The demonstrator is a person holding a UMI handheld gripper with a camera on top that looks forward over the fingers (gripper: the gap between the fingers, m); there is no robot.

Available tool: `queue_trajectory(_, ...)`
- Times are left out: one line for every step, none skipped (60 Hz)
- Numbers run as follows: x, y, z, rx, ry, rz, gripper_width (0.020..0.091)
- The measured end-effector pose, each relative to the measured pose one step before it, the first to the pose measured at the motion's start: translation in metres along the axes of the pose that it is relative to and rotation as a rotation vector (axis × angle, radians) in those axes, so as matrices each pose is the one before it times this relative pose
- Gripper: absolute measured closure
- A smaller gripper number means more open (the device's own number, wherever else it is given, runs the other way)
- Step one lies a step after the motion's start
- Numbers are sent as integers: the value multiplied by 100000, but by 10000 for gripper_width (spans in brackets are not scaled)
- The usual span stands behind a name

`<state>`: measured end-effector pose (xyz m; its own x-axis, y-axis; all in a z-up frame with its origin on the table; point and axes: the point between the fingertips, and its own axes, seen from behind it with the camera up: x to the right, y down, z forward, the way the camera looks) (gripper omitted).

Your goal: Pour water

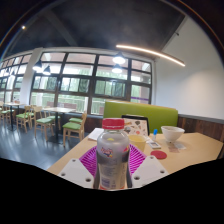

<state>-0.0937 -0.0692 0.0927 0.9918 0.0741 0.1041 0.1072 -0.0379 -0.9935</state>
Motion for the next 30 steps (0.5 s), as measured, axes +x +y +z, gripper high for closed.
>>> queue_trajectory(-135, 12, 152, -430, -614, 540, 739)
queue_trajectory(-135, 31, 198, -509, -661, 1041, 738)
queue_trajectory(-175, -20, 231, -460, -797, 1514, 738)
queue_trajectory(-237, 7, 279, -670, -939, 1899, 738)
queue_trajectory(-1516, -474, -644, -1030, -316, 2382, 739)
queue_trajectory(-270, -67, 330, -502, -958, 2276, 739)
queue_trajectory(-289, -139, 399, -268, -1116, 2296, 739)
queue_trajectory(-915, -357, 98, -109, -926, 2532, 739)
queue_trajectory(1025, 207, 1142, 772, -2169, 2594, 739)
queue_trajectory(-224, -370, 458, 342, -1199, 3645, 739)
queue_trajectory(-292, -321, 536, 196, -1132, 4217, 740)
queue_trajectory(-1533, -689, -51, -479, -298, 5022, 739)
queue_trajectory(-260, -328, 607, -118, -1198, 5130, 739)
queue_trajectory(-215, -381, 684, 81, -1095, 5612, 738)
queue_trajectory(-177, -616, 605, 118, -1455, 5923, 738)
queue_trajectory(-670, -650, 6, 271, -1366, 6101, 737)
queue_trajectory(-245, -483, 647, 615, -1677, 6329, 738)
queue_trajectory(-783, -38, 805, 1160, -655, 6769, 739)
queue_trajectory(1553, -367, 1642, 622, -2191, 6260, 740)
queue_trajectory(307, -521, 754, 699, -708, 6509, 739)
queue_trajectory(298, -539, 620, 972, -98, 6563, 738)
queue_trajectory(374, -624, 582, 1323, 188, 6609, 739)
queue_trajectory(453, -668, 574, 1560, 309, 6676, 739)
queue_trajectory(-553, -548, -378, 1855, 1115, 6807, 739)
queue_trajectory(1340, -936, 1443, 1721, -889, 6634, 740)
queue_trajectory(-1693, 82, -1300, 2323, 1238, 6339, 740)
queue_trajectory(1540, -977, 1607, 1072, -1809, 6008, 740)
queue_trajectory(342, -634, 421, 1054, -423, 6908, 740)
queue_trajectory(391, -520, 339, 805, -208, 7249, 740)
queue_trajectory(350, -427, 320, 576, -90, 7386, 740)
